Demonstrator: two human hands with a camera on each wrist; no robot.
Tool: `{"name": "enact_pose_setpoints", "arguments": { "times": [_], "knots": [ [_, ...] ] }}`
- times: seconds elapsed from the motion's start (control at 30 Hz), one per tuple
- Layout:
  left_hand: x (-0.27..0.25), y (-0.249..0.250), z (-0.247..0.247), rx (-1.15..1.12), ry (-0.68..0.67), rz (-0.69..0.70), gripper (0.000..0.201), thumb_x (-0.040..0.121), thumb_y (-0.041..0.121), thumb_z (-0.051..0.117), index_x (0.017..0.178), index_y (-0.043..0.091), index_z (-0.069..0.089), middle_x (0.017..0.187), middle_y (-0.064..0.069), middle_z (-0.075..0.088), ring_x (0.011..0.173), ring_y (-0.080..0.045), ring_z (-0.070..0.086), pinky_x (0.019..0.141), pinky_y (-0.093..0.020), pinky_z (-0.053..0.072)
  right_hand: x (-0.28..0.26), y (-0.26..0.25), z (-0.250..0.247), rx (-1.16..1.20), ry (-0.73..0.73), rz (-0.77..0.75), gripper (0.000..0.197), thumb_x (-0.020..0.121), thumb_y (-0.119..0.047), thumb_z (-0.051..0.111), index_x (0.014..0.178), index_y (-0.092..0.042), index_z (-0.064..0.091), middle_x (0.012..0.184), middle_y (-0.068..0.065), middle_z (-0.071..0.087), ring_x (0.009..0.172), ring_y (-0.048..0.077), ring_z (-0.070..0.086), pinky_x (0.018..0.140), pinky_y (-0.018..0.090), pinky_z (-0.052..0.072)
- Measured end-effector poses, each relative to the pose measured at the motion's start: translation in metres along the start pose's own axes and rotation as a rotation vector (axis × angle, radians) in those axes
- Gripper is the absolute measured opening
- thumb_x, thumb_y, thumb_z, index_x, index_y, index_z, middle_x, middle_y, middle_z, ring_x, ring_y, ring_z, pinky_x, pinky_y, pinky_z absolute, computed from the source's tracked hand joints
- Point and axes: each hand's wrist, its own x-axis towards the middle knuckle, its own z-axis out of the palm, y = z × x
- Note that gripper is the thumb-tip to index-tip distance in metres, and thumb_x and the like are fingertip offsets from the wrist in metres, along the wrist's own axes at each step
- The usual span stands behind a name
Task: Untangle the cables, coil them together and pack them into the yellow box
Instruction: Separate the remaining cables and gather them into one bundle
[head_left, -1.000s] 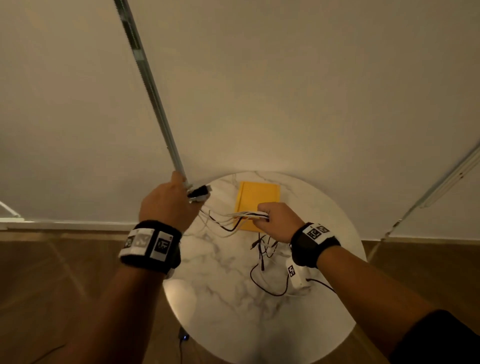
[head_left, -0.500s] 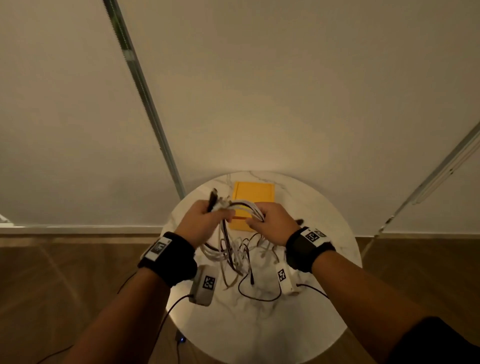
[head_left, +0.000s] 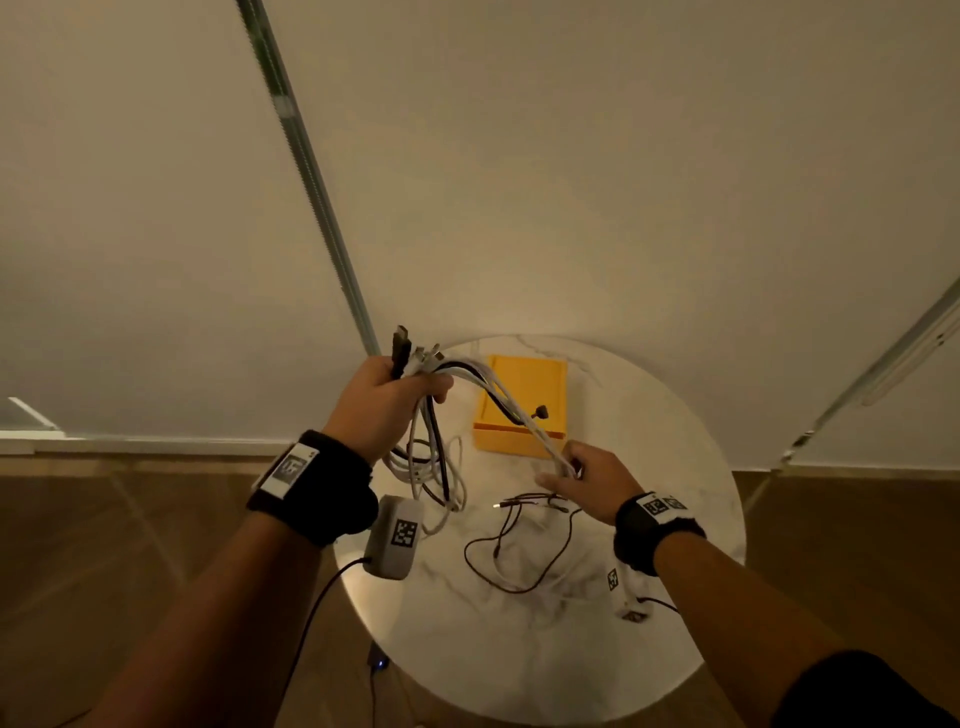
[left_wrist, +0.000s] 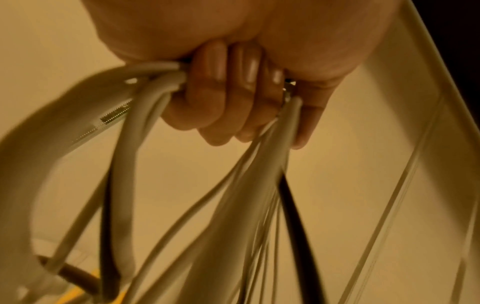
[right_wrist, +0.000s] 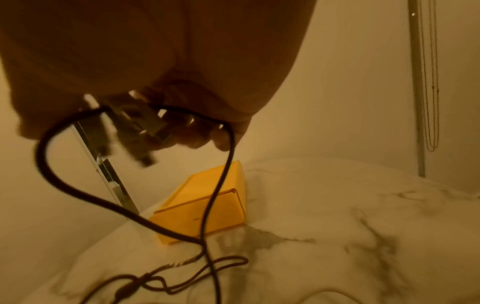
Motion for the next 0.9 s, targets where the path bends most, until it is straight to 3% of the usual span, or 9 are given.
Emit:
{"name": "enact_pose_setpoints", "arguments": {
  "times": [0.23,0.33,0.4,0.47,0.63,0.7,0.77,0.8,0.9],
  "knots": [
    [0.001,0.006,-0.004,0.045,0.026,0.039,0.029,0.078,0.034,0.069,0.060,0.012,0.065,0.044,0.011,0.036,0.040,-0.007,0.033,0.054,-0.031,0.027,-0.006,0.029,-0.002,-0.268,-0.091,0.156,0.058,0.070,-0.075,0.071,0.093,-0.024,0.053,0.102,0.001,0.056,0.091,0.024,0.054,0.083,0.040,0.048],
    [0.000,0.008,0.000,0.188,-0.012,0.091,0.030,0.088,0.026,0.073,0.062,0.010,0.066,0.045,0.010,0.039,0.043,-0.008,0.036,0.056,-0.031,0.030,-0.016,0.039,-0.008,-0.368,-0.130,0.301,0.107,0.044,-0.093,0.067,0.127,-0.029,0.046,0.128,0.005,0.047,0.117,0.030,0.050,0.098,0.047,0.044],
    [0.001,0.007,0.005,0.279,-0.034,0.093,0.031,0.091,0.023,0.072,0.062,0.013,0.067,0.048,0.006,0.041,0.044,-0.010,0.037,0.056,-0.031,0.031,-0.017,0.027,-0.019,-0.253,-0.051,0.216,0.142,0.030,-0.096,0.067,0.150,-0.032,0.026,0.146,0.008,0.034,0.135,0.032,0.039,0.108,0.052,0.040],
    [0.002,0.006,0.011,0.338,-0.080,0.104,0.031,0.092,0.024,0.071,0.063,0.013,0.068,0.053,0.000,0.043,0.047,-0.013,0.039,0.057,-0.031,0.032,-0.016,-0.002,-0.035,-0.037,0.105,0.036,0.147,0.034,-0.084,0.082,0.155,-0.036,0.013,0.157,0.004,0.023,0.144,0.028,0.030,0.115,0.051,0.034],
    [0.004,0.002,0.032,0.395,-0.179,0.134,0.030,0.090,0.034,0.068,0.064,0.020,0.068,0.050,0.006,0.046,0.047,-0.015,0.041,0.059,-0.032,0.037,-0.014,-0.103,-0.059,0.060,0.137,-0.381,0.135,0.054,-0.060,0.092,0.156,-0.039,0.005,0.162,-0.011,0.013,0.151,0.017,0.018,0.119,0.038,0.023],
    [0.006,0.003,0.037,0.407,-0.209,0.128,0.030,0.088,0.042,0.066,0.066,0.022,0.068,0.046,0.008,0.044,0.044,-0.015,0.041,0.056,-0.035,0.038,-0.011,-0.124,-0.062,0.035,0.042,-0.452,0.107,0.068,-0.048,0.088,0.154,-0.031,0.026,0.156,-0.005,0.035,0.143,0.015,0.037,0.114,0.034,0.035],
    [0.007,0.003,0.039,0.405,-0.223,0.132,0.032,0.091,0.044,0.067,0.068,0.022,0.067,0.044,0.008,0.043,0.041,-0.013,0.039,0.053,-0.033,0.036,-0.007,-0.133,-0.070,0.078,-0.085,-0.427,0.047,0.084,-0.032,0.079,0.124,-0.018,0.060,0.116,0.002,0.070,0.104,0.012,0.067,0.090,0.033,0.052],
    [0.006,0.002,0.038,0.412,-0.222,0.147,0.032,0.092,0.044,0.068,0.068,0.023,0.066,0.044,0.009,0.043,0.041,-0.012,0.038,0.053,-0.031,0.035,-0.005,-0.134,-0.075,0.094,-0.103,-0.403,0.024,0.089,-0.030,0.074,0.103,-0.013,0.066,0.088,0.006,0.073,0.079,0.013,0.069,0.074,0.033,0.054],
    [0.004,0.001,0.033,0.380,-0.165,0.240,0.018,0.094,0.038,0.072,0.076,0.039,0.067,0.061,0.014,0.061,0.056,-0.009,0.055,0.060,-0.032,0.045,0.005,-0.118,-0.102,-0.072,0.067,-0.354,0.027,0.092,-0.030,0.069,0.074,-0.013,0.058,0.064,0.007,0.055,0.058,0.018,0.053,0.059,0.036,0.043]
  ]
}}
